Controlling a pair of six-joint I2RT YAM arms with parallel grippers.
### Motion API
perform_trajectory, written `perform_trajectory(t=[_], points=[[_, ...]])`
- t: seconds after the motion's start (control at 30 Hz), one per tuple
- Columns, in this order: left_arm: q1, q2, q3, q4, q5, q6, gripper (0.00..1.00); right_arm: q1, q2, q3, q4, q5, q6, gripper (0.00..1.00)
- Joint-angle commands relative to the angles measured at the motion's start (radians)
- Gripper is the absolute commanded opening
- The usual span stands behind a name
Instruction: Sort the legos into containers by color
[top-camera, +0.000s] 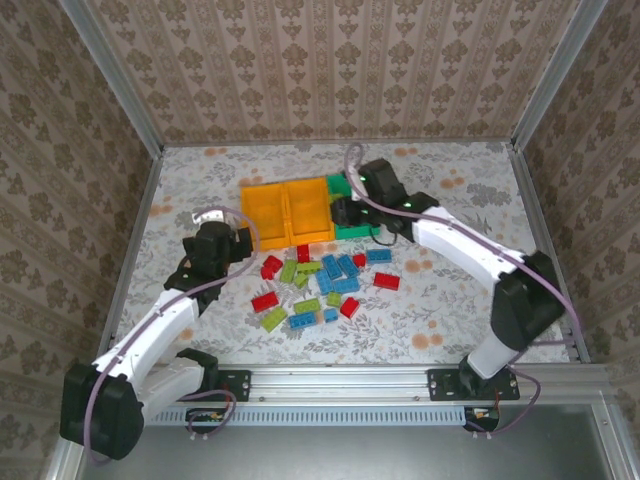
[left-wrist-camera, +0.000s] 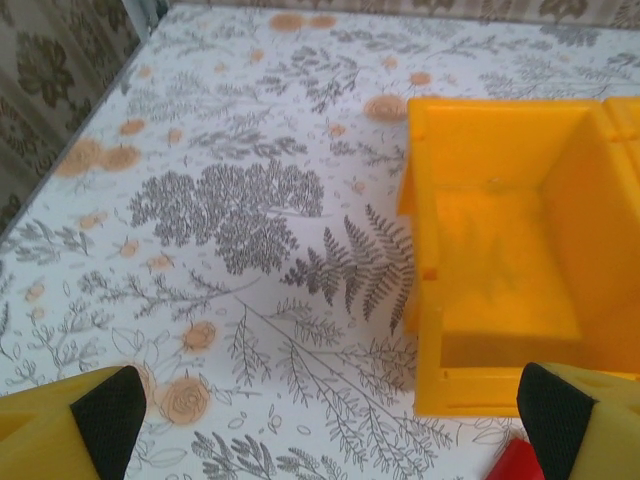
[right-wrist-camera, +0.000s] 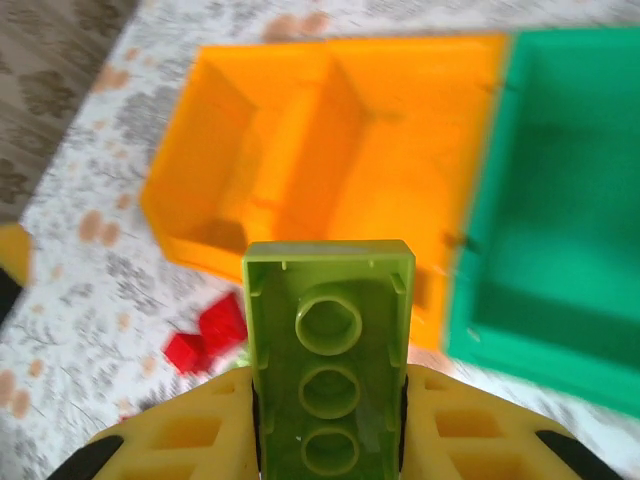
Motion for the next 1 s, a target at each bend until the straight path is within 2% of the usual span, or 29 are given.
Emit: perform_trajectory(t=[0.0, 0.27, 0.43, 0.7, 0.83, 0.97], points=[[0.018, 0.022, 0.035, -0.047, 0.067, -0.057, 1.0, 0.03, 0.155, 0.127, -0.029, -0.018, 0.03, 0.26], [0.053, 0.078, 0.066, -0.05, 0.128, -0.074, 1.0, 0.03, 0.414, 0.358, -0.088, 0.023, 0.073, 0.26], [0.061, 0.092, 0.067, -0.046, 0.149, -0.078, 1.0, 0.03, 0.526, 0.478, -0.175, 0.072, 0.085, 0.32], [0.068, 0.103, 0.068, -0.04, 0.155, -0.074, 1.0, 0.024, 0.581, 0.532, -0.24, 0.185, 0.102, 0.51], [0.073, 0.127, 0.082, -0.045, 0.166, -0.075, 1.0, 0.02, 0.577, 0.527, -0.27, 0.195, 0.106, 0.72], [0.074, 0.149, 0.092, -0.04, 0.182, -0.084, 1.0, 0.039, 0.487, 0.427, -0.17, 0.188, 0.088, 0.76]])
